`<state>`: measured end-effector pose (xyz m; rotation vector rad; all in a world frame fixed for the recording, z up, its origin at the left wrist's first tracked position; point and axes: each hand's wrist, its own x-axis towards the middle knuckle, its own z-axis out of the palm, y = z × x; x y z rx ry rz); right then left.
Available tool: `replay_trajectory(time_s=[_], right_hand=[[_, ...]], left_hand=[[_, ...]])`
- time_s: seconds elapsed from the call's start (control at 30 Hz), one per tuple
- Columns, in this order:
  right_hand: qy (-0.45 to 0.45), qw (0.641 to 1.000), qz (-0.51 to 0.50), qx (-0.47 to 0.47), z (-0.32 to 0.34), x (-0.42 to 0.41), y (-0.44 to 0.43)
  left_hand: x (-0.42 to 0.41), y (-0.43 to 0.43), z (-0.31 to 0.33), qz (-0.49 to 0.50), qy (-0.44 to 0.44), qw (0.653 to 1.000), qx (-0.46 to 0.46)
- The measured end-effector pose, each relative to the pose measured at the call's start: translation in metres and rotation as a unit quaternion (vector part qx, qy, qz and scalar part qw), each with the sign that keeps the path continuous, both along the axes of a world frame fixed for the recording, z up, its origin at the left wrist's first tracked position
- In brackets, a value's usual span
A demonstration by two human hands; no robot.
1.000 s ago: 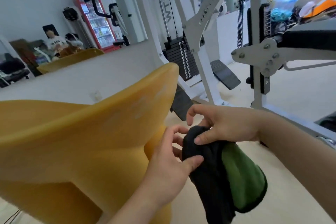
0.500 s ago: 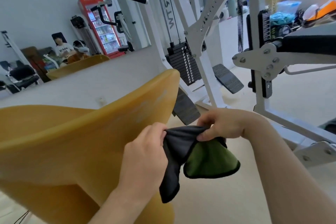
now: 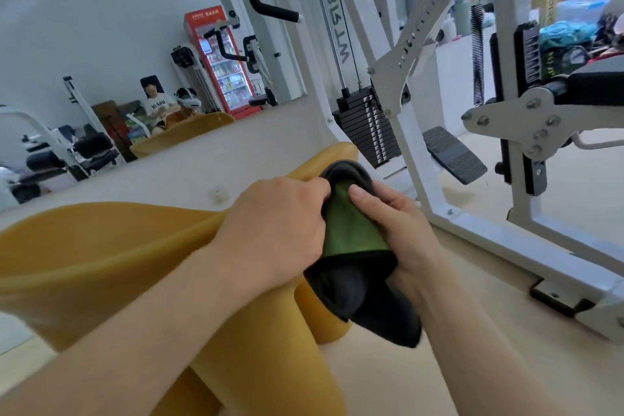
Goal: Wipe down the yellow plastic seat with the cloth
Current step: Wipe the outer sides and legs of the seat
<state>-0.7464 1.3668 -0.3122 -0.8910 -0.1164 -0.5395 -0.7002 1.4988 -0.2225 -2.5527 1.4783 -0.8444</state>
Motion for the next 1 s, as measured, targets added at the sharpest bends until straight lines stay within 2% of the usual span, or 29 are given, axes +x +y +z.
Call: replay_trajectory(time_s=[0.07,0.13,0.2,0.3,0.37,0.43,0.53,0.63,0.77,0.87,1.0], right_hand=[[-0.004,0.992,-0.102,-0.077,-0.006,0.008,0.012],[0.016,0.955,-0.209,-0.208,-0.016,0.017,0.027],[0.050,0.915,-0.258,-0.307,-0.028,0.028,0.042],[0.073,0.888,-0.286,-0.353,-0.041,0.037,0.052],[0.079,0.876,-0.313,-0.359,-0.042,0.042,0.052],[0.082,0.870,-0.346,-0.342,-0.040,0.055,0.043],[0.117,0.893,-0.371,-0.226,-0.024,0.085,0.013],[0.110,0.919,-0.354,-0.135,-0.010,0.105,-0.008],[0.099,0.920,-0.376,-0.054,-0.008,0.114,-0.015],[0.055,0.904,-0.417,-0.082,-0.013,0.105,-0.001],[-0.033,0.883,-0.434,-0.174,-0.044,0.084,0.079]], left_hand=[[0.003,-0.004,0.012,-0.047,0.022,0.998,0.024],[0.017,-0.013,0.024,-0.077,0.022,0.997,-0.019],[0.041,-0.027,0.035,-0.036,0.055,0.997,-0.043],[0.067,-0.047,0.033,0.038,0.200,0.979,0.006],[0.072,-0.051,0.026,0.033,0.244,0.969,-0.008],[0.074,-0.050,0.022,0.026,0.241,0.970,-0.027],[0.073,-0.047,0.023,0.022,0.250,0.967,-0.045],[0.073,-0.048,0.023,0.018,0.287,0.956,-0.062],[0.073,-0.047,0.024,0.027,0.290,0.954,-0.069],[0.073,-0.049,0.022,0.025,0.283,0.956,-0.070],[0.073,-0.051,0.023,0.037,0.255,0.964,-0.056]])
